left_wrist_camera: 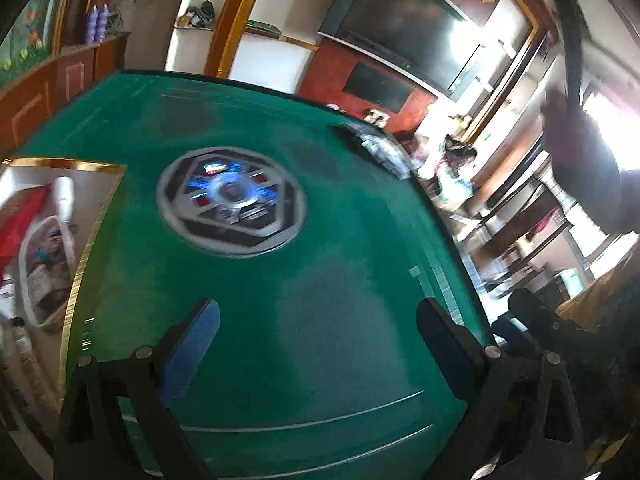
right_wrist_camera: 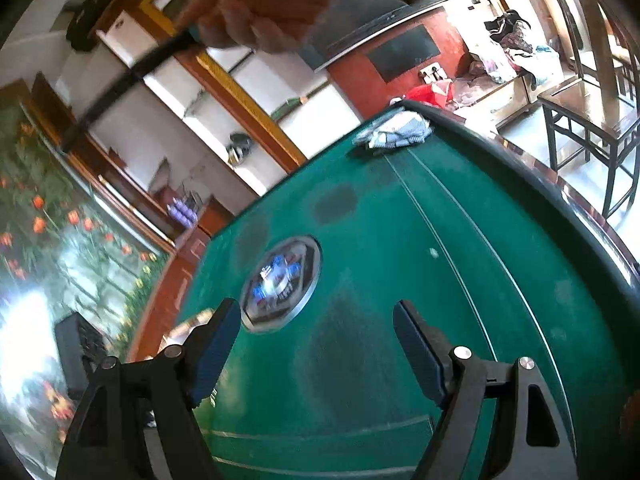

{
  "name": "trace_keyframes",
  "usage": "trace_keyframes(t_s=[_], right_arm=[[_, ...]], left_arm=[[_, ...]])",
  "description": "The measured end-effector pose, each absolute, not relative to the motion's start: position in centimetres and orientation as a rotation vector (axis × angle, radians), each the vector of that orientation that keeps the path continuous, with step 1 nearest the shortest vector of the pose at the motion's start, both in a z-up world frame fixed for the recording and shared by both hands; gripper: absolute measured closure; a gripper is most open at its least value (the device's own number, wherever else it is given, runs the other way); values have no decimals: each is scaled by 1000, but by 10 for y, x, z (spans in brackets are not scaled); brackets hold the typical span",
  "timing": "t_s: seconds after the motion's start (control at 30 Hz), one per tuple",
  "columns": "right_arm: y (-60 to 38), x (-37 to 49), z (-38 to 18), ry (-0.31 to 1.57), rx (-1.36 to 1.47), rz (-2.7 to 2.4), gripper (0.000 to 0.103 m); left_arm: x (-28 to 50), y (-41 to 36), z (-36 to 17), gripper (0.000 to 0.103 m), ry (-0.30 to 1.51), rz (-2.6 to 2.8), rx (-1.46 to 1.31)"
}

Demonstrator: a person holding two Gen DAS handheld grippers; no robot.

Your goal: Organize objects

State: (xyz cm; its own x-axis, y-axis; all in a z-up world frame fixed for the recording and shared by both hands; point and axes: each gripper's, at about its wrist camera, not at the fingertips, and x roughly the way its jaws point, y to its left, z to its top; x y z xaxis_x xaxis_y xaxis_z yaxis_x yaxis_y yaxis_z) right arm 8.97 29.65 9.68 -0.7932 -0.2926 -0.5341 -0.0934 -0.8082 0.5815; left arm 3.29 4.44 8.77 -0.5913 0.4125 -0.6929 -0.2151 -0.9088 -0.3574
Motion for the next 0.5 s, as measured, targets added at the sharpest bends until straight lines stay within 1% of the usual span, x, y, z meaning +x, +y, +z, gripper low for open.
trace_keyframes(t_s=[0.17, 0.3, 0.4, 0.5], right_arm=[[272, 94, 71, -819, 1083, -2707, 20], [257, 98, 59, -781, 1118, -2691, 20], [246, 99, 55, -739, 1131, -2680, 20], [237, 101, 56, -690, 1134, -2681, 20]], left_arm=[[46, 32, 57, 4, -201, 2552, -1319], [51, 31, 27, 4, -103, 2520, -1448], [60, 28, 14, 4, -92, 2477, -1478], [77, 24, 12, 4, -68, 2472, -1464]])
